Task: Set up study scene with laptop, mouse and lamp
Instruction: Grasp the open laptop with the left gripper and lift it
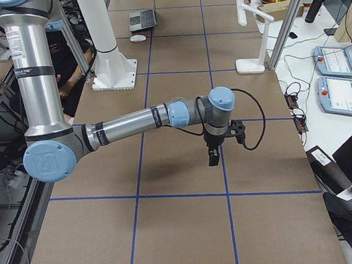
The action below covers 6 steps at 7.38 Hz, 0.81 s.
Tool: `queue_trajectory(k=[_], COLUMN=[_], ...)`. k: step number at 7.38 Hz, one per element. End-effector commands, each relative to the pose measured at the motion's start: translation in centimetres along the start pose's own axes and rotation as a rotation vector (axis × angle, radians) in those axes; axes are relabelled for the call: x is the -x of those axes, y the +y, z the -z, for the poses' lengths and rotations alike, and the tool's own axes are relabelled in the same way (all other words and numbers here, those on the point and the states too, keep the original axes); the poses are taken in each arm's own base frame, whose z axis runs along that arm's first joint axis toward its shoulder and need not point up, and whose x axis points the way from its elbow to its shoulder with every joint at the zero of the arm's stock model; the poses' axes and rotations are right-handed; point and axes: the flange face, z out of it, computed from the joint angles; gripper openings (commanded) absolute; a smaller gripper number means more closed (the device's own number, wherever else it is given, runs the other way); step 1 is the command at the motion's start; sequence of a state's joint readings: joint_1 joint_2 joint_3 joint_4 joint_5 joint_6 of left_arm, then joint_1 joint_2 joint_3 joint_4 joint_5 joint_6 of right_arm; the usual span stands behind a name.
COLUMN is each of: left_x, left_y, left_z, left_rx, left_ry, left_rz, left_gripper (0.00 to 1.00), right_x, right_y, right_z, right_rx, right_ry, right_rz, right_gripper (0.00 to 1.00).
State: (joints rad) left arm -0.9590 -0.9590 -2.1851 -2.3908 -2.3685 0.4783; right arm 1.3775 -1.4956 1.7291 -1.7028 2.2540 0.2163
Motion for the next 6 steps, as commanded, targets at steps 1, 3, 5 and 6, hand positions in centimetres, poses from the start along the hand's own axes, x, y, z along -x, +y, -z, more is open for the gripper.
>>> queue_trajectory(k=[1, 3, 5, 6], left_x=[0.3, 1.2, 3.0, 5.1], left_y=[-1.9, -2.6, -2.7, -3.6], left_z=[1.1, 1.8, 3.3, 4.2], left_rx=[-0.033, -0.051, -0.052, -0.041], left_ry=[-0.023, -0.056, -0.120, -0.156], left_rz=[-0.030, -0.048, -0.085, -0.104], left_gripper=[0.00, 0.00, 0.00, 0.00], right_x=[-0.2, -0.2, -0.3, -0.3], right_y=[0.0, 0.0, 0.1, 0.1], right_z=[-0.2, -0.2, -0.3, -0.4], right_rx=[0.004, 0.004, 0.007, 0.008], right_ry=[0.003, 0.001, 0.002, 0.002], right_rz=[-0.006, -0.012, -0.017, -0.018], right_gripper=[1.00, 1.00, 1.00, 1.00])
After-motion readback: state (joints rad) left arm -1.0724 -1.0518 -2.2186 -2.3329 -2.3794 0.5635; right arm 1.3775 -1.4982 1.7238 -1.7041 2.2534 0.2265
